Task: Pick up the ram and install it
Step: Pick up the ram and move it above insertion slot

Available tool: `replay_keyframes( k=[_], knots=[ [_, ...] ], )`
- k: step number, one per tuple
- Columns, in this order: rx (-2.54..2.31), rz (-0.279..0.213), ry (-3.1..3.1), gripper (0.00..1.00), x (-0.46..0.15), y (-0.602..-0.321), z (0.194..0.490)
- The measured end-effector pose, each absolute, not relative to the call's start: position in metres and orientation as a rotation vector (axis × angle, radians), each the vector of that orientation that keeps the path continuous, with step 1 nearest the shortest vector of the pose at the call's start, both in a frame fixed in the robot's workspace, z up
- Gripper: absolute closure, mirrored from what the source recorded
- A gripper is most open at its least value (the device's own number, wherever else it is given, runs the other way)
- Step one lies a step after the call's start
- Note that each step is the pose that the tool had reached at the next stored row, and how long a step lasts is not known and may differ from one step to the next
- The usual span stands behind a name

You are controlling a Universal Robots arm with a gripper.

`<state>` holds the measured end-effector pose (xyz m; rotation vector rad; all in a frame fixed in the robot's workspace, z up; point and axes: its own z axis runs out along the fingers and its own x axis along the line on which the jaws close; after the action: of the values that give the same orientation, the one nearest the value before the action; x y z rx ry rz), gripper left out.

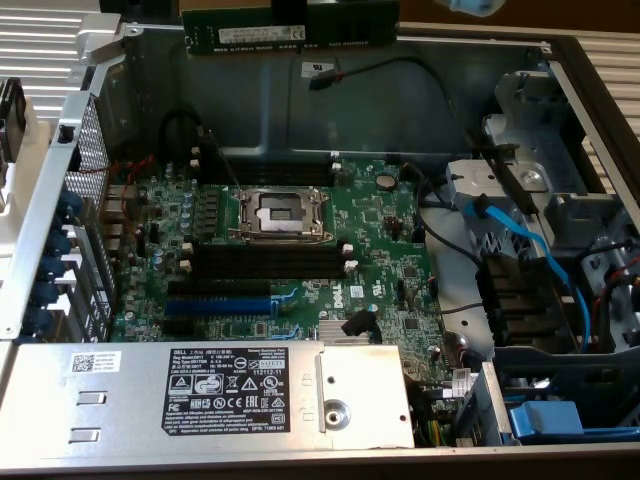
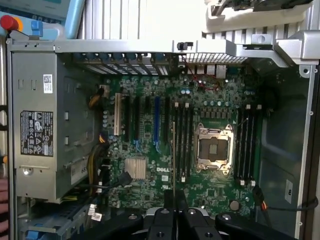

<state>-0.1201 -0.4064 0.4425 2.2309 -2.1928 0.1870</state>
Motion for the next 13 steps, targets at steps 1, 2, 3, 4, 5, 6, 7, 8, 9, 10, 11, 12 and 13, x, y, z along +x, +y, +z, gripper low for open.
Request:
replay_keyframes(
  k=[1,2,3,4,5,6,7,8,9,10,11,12,13],
  knots=[
    [2.230,0.183,-2.198,0.88,-0.1201,-0.4064,0.4423],
    [2.229,0.183,-2.199,0.88,-0.1201,-0.4064,0.4423],
    [2.229,0.183,-2.199,0.88,-0.1201,-0.4064,0.4423],
    [2.229,0.183,-2.199,0.88,-0.1202,-0.4064,0.4423],
    [2.229,0.183,-2.199,0.88,-0.1202,-0.4064,0.4423],
    [2.229,0.183,-2.200,0.88,-0.1202,-0.4062,0.4422],
    [2.229,0.183,-2.199,0.88,-0.1203,-0.4056,0.4416],
    [2.229,0.183,-2.200,0.88,-0.1208,-0.4053,0.4405],
    [2.229,0.180,-2.203,0.88,-0.1213,-0.4053,0.4397],
    [2.231,0.173,-2.207,0.88,-0.1217,-0.4053,0.4394],
    [2.232,0.163,-2.216,0.88,-0.1222,-0.4052,0.4390],
    [2.233,0.155,-2.223,0.88,-0.1227,-0.4052,0.4385],
    [2.234,0.151,-2.226,0.88,-0.1229,-0.4052,0.4383]
  ],
)
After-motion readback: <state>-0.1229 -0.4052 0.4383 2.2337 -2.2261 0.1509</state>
